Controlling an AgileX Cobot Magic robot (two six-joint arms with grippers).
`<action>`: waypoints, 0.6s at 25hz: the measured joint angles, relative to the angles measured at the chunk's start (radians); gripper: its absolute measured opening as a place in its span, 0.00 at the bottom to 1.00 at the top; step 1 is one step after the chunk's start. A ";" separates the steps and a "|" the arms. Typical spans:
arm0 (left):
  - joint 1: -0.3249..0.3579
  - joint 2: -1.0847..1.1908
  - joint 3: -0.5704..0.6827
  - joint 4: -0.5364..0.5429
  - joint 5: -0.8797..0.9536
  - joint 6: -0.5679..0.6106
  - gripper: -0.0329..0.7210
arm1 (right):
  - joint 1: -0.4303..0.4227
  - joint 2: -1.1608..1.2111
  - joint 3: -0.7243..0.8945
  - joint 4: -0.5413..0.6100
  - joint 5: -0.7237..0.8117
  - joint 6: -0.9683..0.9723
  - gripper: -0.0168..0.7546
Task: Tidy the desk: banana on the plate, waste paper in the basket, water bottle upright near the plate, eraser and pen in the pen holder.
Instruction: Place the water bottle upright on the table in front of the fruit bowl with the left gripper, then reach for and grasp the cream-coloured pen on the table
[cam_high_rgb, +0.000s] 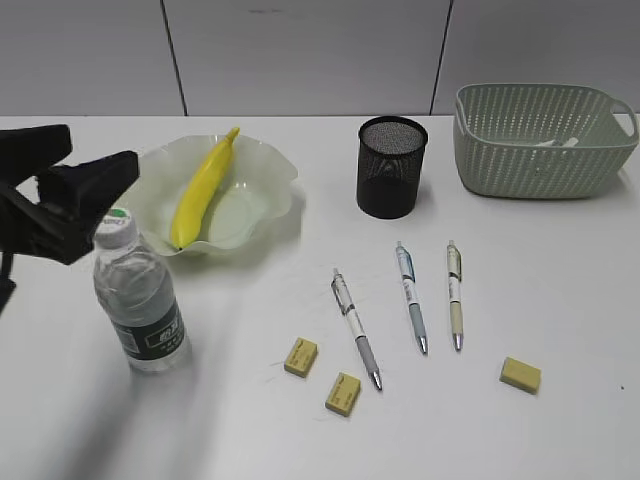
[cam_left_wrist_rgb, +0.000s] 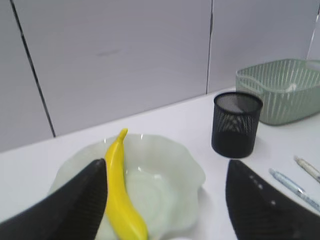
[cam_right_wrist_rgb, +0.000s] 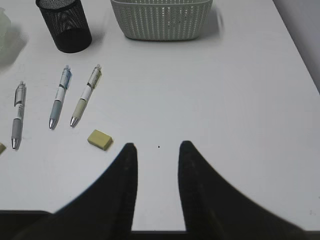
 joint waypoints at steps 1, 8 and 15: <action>0.001 -0.061 -0.037 -0.013 0.179 0.000 0.77 | 0.000 0.000 0.000 0.000 0.000 0.000 0.33; 0.057 -0.462 -0.268 0.014 1.157 -0.004 0.68 | 0.000 0.000 0.000 0.001 0.000 0.000 0.33; 0.078 -0.808 -0.274 0.059 1.628 -0.127 0.66 | 0.000 0.000 0.000 0.013 0.000 0.000 0.33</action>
